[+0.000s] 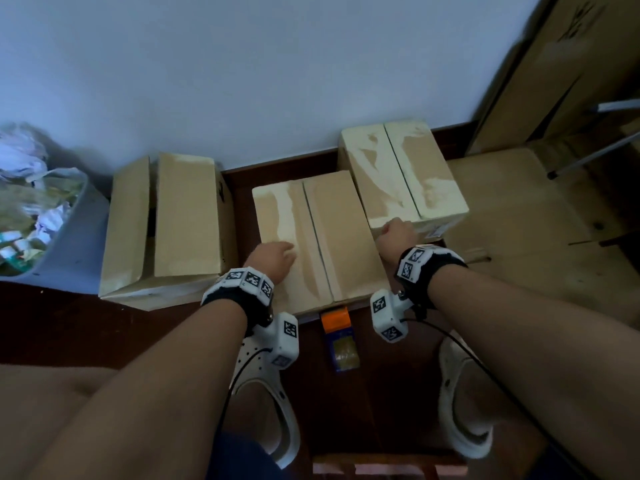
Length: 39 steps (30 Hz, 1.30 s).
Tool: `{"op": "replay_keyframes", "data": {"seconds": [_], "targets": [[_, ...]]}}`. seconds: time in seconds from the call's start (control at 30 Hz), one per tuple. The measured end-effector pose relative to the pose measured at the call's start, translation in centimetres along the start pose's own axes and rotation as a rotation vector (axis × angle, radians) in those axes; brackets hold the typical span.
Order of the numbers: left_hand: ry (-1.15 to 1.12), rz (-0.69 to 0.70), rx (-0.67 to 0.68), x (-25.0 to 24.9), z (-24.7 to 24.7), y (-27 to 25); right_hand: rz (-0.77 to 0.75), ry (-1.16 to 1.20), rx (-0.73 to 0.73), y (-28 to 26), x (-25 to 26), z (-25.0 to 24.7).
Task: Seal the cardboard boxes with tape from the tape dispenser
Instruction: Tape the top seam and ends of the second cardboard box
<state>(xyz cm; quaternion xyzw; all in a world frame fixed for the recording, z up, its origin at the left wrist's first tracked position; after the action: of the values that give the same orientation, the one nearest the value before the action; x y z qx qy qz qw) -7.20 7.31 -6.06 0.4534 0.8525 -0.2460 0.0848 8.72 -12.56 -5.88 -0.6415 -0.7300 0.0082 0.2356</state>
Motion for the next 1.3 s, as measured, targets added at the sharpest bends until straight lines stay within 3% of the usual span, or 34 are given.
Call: {"op": "replay_keyframes", "data": {"seconds": [0.2,0.43,0.87,1.07,1.3], "targets": [[-0.079,-0.185,-0.067,1.3,-2.1,5.8,-0.243,-0.061,0.03,3.7,3.7,0.9],[-0.25,-0.369,-0.048,2.3,-2.3,10.7,-0.238,-0.156,0.07,7.5,6.5,1.3],[-0.411,-0.367,-0.065,3.1,-2.2,10.2,-0.151,-0.221,0.129,5.2,8.6,2.9],[-0.32,-0.352,-0.052,3.5,-2.0,9.3,-0.039,-0.013,0.19,4.8,7.7,3.0],[-0.217,-0.307,0.007,4.3,-1.8,9.3,-0.196,-0.05,0.247,4.3,7.7,4.2]]}}
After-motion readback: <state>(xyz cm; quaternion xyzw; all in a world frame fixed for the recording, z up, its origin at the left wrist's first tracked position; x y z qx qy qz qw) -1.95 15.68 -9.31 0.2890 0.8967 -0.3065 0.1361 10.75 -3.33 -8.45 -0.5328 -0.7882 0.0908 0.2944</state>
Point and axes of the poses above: each hand's wrist, its own y-axis towards the middle knuckle, its own z-axis out of the palm, x = y × z, the point moved 4 cm from there along y, towards the middle knuckle, and after that the axes turned 8 degrees about -x, right-handed, at the moved point
